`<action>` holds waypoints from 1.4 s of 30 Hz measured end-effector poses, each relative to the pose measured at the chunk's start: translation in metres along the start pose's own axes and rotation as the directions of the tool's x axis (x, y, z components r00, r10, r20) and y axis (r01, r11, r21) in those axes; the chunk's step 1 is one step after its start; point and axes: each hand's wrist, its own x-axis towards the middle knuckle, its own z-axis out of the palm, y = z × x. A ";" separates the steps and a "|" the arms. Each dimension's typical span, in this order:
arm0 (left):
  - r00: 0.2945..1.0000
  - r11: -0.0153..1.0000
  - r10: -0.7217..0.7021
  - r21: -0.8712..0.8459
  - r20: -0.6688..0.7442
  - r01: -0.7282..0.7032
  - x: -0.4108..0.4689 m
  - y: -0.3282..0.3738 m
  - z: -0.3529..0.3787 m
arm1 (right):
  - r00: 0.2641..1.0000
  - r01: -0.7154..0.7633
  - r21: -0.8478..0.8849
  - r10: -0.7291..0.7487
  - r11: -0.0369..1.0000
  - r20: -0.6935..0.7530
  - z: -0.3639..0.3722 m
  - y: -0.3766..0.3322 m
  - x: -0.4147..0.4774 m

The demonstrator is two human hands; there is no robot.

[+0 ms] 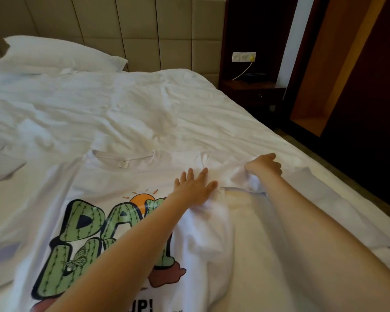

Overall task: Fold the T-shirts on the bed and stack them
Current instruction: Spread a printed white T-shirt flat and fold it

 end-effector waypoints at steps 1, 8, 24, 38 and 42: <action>1.000 1.000 0.003 0.018 0.013 -0.003 -0.005 -0.001 -0.003 | 1.000 -0.002 0.023 0.002 1.000 0.014 -0.004 -0.001 -0.003; 0.998 0.999 -0.051 0.004 -0.022 0.052 -0.043 -0.027 -0.030 | 0.921 0.275 -0.299 -0.339 0.914 -0.192 -0.022 -0.011 -0.044; 0.736 0.774 -0.632 -0.249 -0.242 0.583 -0.197 -0.213 -0.098 | 0.562 0.817 -0.156 -0.707 0.554 0.429 0.086 -0.089 -0.241; 0.846 -0.373 -0.249 -0.853 0.472 0.366 -0.221 -0.275 -0.053 | 0.274 0.954 -0.265 -0.756 0.138 0.595 0.194 -0.079 -0.351; 0.901 -0.501 -0.144 -0.816 0.409 0.290 -0.214 -0.273 -0.054 | 0.277 0.961 -0.109 -0.889 0.255 0.365 0.199 -0.076 -0.340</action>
